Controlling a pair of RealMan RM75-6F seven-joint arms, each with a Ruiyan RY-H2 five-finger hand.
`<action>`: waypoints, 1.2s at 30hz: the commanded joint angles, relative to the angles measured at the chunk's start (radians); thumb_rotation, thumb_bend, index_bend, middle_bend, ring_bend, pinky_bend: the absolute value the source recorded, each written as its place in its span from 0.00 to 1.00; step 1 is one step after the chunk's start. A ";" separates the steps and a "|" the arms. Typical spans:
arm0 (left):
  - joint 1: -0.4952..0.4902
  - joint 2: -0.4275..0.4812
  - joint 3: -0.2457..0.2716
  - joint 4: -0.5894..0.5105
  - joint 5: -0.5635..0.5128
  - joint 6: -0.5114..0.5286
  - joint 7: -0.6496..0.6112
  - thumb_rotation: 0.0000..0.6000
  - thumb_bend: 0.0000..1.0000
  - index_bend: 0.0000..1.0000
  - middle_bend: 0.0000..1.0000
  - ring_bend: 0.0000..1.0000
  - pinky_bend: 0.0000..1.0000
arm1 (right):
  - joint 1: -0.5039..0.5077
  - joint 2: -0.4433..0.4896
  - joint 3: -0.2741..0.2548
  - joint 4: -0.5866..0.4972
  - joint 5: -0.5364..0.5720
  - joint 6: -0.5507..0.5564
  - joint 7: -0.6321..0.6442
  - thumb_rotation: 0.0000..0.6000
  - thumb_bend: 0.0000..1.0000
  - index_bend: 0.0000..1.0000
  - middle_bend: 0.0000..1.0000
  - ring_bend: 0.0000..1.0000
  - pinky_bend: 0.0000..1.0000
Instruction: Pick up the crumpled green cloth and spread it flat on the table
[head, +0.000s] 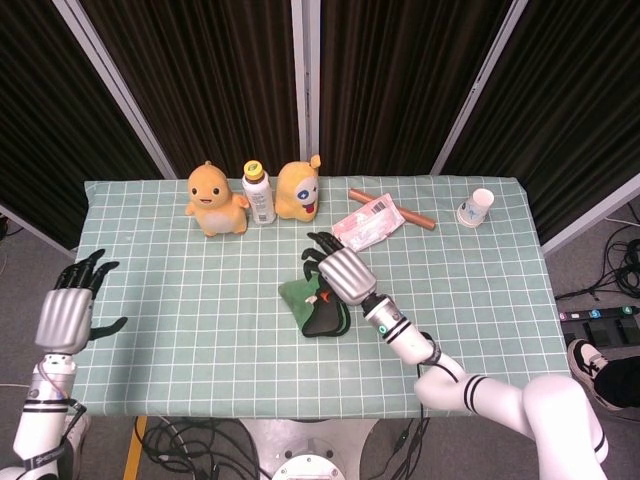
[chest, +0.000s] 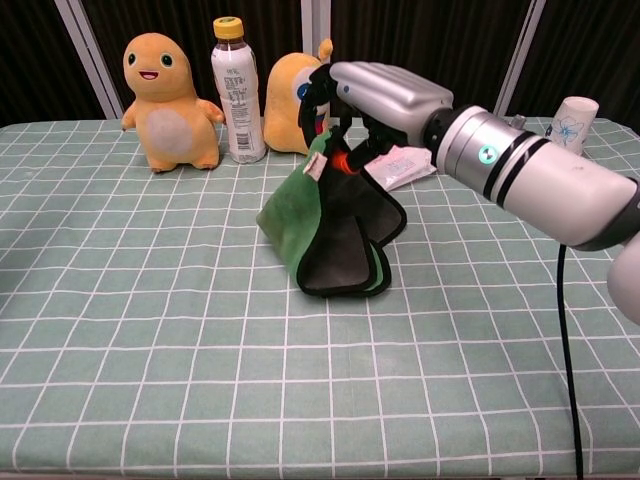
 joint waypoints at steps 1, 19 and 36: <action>-0.060 -0.050 -0.033 0.035 -0.040 -0.079 -0.053 1.00 0.02 0.25 0.18 0.15 0.19 | 0.029 0.041 0.080 -0.097 0.088 -0.030 -0.139 1.00 0.42 0.73 0.29 0.05 0.11; -0.210 -0.173 -0.083 0.069 -0.158 -0.243 -0.102 1.00 0.00 0.33 0.37 0.34 0.36 | 0.067 0.160 0.217 -0.354 0.285 0.061 -0.565 1.00 0.41 0.66 0.22 0.01 0.08; -0.268 -0.190 -0.081 0.038 -0.285 -0.391 -0.205 0.63 0.00 0.36 0.36 0.34 0.36 | 0.219 0.028 0.192 -0.336 0.447 0.012 -0.824 1.00 0.41 0.65 0.18 0.00 0.06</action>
